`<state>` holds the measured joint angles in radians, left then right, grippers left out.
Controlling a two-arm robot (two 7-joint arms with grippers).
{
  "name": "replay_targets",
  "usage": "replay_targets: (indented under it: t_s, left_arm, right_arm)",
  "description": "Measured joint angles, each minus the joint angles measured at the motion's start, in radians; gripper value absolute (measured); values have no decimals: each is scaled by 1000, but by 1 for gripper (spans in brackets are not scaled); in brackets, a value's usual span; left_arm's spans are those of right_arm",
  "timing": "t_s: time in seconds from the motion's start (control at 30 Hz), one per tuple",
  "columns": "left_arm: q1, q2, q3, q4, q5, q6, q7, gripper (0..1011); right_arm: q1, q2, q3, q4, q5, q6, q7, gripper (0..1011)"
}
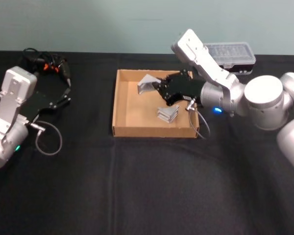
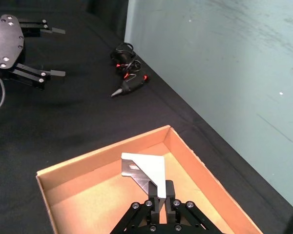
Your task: Use one hand to pick up the angle iron from the table and place it into the box.
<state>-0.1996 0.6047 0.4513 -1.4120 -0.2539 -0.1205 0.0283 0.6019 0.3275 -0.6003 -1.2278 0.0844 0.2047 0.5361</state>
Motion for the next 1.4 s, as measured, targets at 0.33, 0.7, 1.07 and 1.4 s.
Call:
replay_targets:
  t_s: [0.33, 0.7, 1.07, 1.4]
  left_arm:
    - [0, 0, 0, 0, 0, 0, 0, 1000]
    - [0, 0, 0, 0, 0, 0, 0, 1000]
    - [0, 0, 0, 0, 0, 0, 0, 1000]
    - [0, 0, 0, 0, 0, 0, 0, 1000]
  right_arm:
    - [63, -59, -33, 113, -30, -6, 25, 73]
    - [91, -88, -45, 182, -49, 1, 42, 74]
    - [100, -101, -44, 220, -52, 1, 52, 73]
    - [101, -104, -41, 238, -54, -4, 54, 168]
